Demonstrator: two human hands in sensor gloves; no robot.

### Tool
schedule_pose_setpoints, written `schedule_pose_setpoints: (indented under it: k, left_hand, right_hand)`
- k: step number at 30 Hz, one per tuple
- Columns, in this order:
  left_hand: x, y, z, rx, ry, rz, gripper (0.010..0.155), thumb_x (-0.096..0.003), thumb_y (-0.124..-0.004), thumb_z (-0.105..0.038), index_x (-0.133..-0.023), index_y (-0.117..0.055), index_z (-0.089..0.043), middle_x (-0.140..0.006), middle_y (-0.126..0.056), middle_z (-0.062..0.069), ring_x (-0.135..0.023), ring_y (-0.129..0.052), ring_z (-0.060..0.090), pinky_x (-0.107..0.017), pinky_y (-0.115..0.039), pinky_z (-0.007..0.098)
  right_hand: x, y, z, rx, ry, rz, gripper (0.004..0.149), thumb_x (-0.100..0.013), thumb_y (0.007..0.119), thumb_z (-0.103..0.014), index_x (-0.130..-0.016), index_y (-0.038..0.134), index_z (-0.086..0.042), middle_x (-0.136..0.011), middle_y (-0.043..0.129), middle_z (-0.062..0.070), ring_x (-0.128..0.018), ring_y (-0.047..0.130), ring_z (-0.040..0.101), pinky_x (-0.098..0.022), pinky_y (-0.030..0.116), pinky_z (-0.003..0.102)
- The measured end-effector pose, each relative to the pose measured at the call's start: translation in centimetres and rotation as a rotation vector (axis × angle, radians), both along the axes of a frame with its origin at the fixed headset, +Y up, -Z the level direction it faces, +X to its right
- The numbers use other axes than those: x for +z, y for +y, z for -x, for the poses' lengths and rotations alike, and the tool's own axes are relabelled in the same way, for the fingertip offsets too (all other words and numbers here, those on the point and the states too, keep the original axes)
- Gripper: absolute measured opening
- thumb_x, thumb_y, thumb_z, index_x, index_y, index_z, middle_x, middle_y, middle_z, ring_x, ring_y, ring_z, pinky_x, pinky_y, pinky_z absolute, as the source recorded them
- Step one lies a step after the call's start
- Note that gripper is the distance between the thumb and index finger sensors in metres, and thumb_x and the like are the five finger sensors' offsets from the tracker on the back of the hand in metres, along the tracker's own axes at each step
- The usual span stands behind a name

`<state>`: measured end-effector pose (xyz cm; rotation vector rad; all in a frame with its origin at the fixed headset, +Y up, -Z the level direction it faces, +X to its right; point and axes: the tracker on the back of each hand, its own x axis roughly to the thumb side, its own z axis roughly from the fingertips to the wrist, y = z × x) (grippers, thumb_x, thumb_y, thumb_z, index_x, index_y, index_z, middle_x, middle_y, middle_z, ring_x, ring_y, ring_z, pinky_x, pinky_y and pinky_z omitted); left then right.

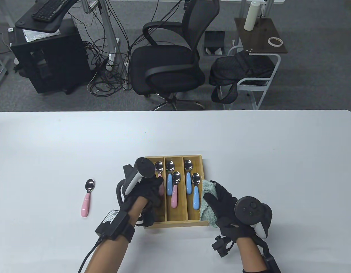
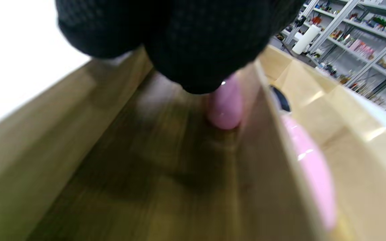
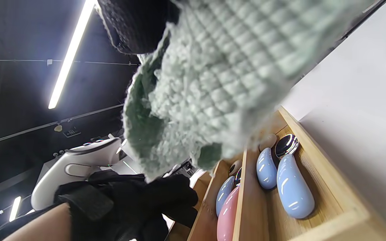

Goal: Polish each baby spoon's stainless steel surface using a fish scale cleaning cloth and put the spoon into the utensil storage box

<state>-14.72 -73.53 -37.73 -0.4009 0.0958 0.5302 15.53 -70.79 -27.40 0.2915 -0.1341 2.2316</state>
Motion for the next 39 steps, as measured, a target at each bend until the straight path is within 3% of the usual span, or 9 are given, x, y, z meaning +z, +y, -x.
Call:
schedule_pose_setpoints:
  k: [7,10,12,15,17,20,25,34,39]
  left_hand:
    - [3.4,4.7,5.0,0.057,0.023,-0.201,0.054,-0.0635,-0.064,-0.048,-0.101,-0.073,-0.010,-0.081,-0.094,0.003,-0.044,-0.105,0.015,-0.040,-0.089,0.041]
    - [5.5,5.8,8.4,-0.160,0.149,-0.350,0.059,-0.0630,-0.065,-0.051,-0.105,-0.069,-0.009,-0.087,-0.090,0.006,-0.053,-0.103,0.021,-0.045,-0.087,0.045]
    - [6.4,5.8,10.8,-0.260,0.199,-0.370,0.061,-0.0628,-0.065,-0.052,-0.107,-0.066,-0.010,-0.095,-0.084,0.010,-0.065,-0.099,0.028,-0.050,-0.083,0.050]
    - [7.5,4.3,14.7,-0.110,0.259,-0.287,0.066,-0.0630,-0.065,-0.051,-0.111,-0.058,-0.007,-0.107,-0.068,0.021,-0.085,-0.085,0.040,-0.060,-0.075,0.057]
    - [8.4,2.6,17.1,-0.018,0.364,-0.253,0.069,-0.0622,-0.068,-0.051,-0.111,-0.058,-0.004,-0.108,-0.065,0.024,-0.086,-0.081,0.045,-0.060,-0.073,0.060]
    - [8.5,1.1,19.4,-0.128,0.394,-0.144,0.073,-0.0607,-0.070,-0.052,-0.112,-0.056,-0.002,-0.107,-0.064,0.025,-0.087,-0.080,0.046,-0.060,-0.072,0.060]
    - [7.5,-0.7,20.0,-0.305,0.381,0.031,0.073,-0.0588,-0.073,-0.052,-0.110,-0.060,-0.001,-0.101,-0.069,0.021,-0.084,-0.082,0.043,-0.059,-0.074,0.058]
    - [6.7,-1.3,19.4,-0.390,0.379,0.031,0.073,-0.0549,-0.075,-0.057,-0.104,-0.070,-0.004,-0.094,-0.076,0.016,-0.079,-0.086,0.039,-0.056,-0.076,0.057]
    - [6.3,-2.0,19.0,-0.428,0.363,0.061,0.063,-0.0551,-0.078,-0.053,-0.099,-0.078,-0.008,-0.089,-0.082,0.010,-0.075,-0.090,0.034,-0.055,-0.079,0.054]
  right_hand:
    - [0.0,0.0,0.0,-0.009,-0.002,0.008,0.050,-0.064,0.069,-0.040,-0.104,0.057,-0.013,-0.088,0.083,0.003,-0.061,0.100,0.017,-0.048,0.092,0.035]
    - [0.1,0.0,0.0,-0.021,-0.004,0.009,0.050,-0.064,0.069,-0.040,-0.104,0.057,-0.013,-0.088,0.083,0.003,-0.061,0.100,0.017,-0.048,0.092,0.035]
    - [0.1,-0.1,0.0,-0.029,-0.001,0.015,0.050,-0.064,0.069,-0.040,-0.104,0.057,-0.013,-0.088,0.083,0.002,-0.060,0.100,0.016,-0.047,0.093,0.034]
    - [0.1,-0.2,0.2,-0.044,0.005,0.024,0.050,-0.064,0.069,-0.040,-0.104,0.057,-0.013,-0.088,0.083,0.002,-0.060,0.100,0.016,-0.047,0.093,0.034]
    - [0.0,-0.4,0.3,-0.039,0.008,0.031,0.050,-0.064,0.069,-0.040,-0.104,0.057,-0.013,-0.088,0.083,0.002,-0.060,0.100,0.016,-0.048,0.092,0.034]
    - [0.0,-0.6,0.5,-0.026,0.016,0.039,0.050,-0.064,0.069,-0.040,-0.104,0.057,-0.013,-0.088,0.083,0.002,-0.061,0.100,0.017,-0.048,0.092,0.035]
    - [0.1,-0.5,0.7,-0.016,0.026,0.035,0.050,-0.064,0.069,-0.040,-0.104,0.057,-0.013,-0.088,0.083,0.003,-0.061,0.100,0.017,-0.048,0.092,0.035]
    - [-0.1,-0.4,0.6,-0.034,0.041,0.038,0.050,-0.064,0.068,-0.041,-0.104,0.057,-0.013,-0.088,0.083,0.003,-0.061,0.100,0.017,-0.048,0.092,0.035]
    - [0.0,-0.5,0.6,-0.035,0.050,0.046,0.050,-0.064,0.068,-0.041,-0.104,0.057,-0.013,-0.088,0.083,0.003,-0.061,0.100,0.017,-0.048,0.092,0.035]
